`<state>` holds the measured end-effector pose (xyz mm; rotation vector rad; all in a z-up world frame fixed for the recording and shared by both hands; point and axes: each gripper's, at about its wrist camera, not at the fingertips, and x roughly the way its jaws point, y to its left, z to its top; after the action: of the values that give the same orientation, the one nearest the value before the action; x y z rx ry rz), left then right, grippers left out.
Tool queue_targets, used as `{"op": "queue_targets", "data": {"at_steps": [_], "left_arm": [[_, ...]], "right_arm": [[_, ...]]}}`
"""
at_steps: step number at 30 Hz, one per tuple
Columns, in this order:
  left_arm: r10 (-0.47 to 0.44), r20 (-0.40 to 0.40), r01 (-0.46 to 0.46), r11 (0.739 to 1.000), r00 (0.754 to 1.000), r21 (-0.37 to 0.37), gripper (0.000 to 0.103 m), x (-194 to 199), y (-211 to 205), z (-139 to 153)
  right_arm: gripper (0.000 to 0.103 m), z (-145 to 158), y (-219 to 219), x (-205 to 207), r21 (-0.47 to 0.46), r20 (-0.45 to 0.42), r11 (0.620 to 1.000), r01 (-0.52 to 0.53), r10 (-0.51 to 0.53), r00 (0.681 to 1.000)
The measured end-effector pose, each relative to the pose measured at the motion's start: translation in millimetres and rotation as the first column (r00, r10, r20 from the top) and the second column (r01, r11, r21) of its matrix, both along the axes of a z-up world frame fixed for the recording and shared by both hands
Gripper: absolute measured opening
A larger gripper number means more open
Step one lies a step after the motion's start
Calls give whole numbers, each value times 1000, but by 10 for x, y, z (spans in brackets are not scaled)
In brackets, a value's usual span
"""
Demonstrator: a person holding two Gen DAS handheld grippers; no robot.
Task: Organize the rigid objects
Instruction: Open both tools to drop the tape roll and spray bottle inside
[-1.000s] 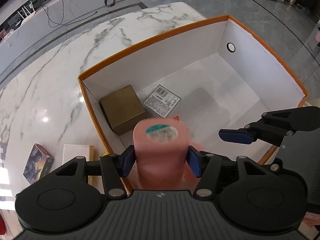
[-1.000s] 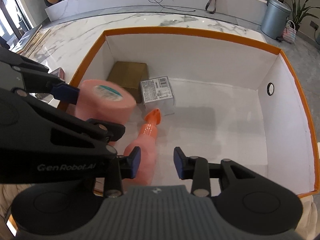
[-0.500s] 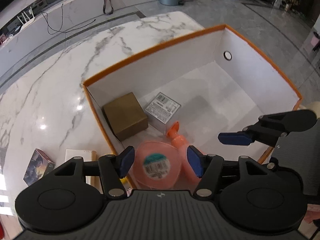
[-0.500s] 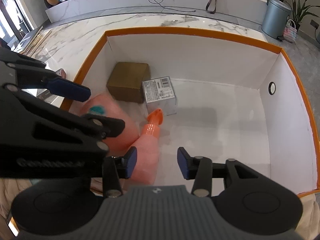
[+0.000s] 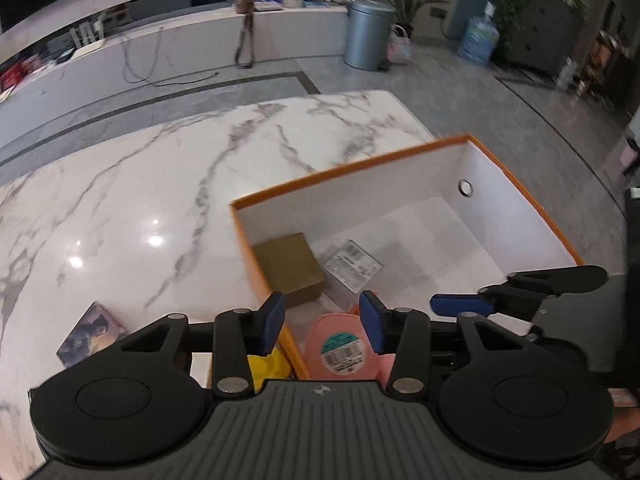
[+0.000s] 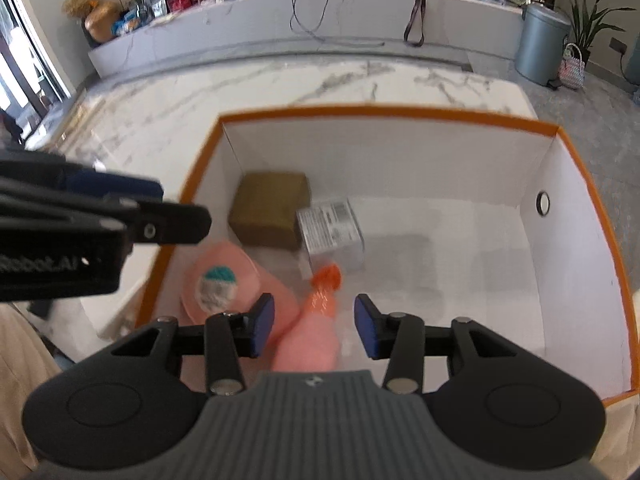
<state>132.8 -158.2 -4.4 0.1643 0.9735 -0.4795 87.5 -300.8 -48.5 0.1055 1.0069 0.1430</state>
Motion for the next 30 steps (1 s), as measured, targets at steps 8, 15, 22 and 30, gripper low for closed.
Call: {"op": "queue_targets", "data": {"at_steps": [8,15,22,30], "left_arm": [[77,-29,-77,997,997,-24,46,-8,254,-128],[78,-43,-80,996,996,-29,46,-80,350,-199],[76,-45,-78,996,996,-46,46,-142,372,-220],[84,-48,-87,995,995,-58,46,-159,385,-213]], "right_arm": [[44,18,201,61,12,13,999,-34,34,999],[38,-145,251,-47,-28,-95,996,-83,80,992],[36,-134,220,-80,-27,-122,996,-90,86,989],[33,-68,187,0,-8,-108,999,-49,48,993]]}}
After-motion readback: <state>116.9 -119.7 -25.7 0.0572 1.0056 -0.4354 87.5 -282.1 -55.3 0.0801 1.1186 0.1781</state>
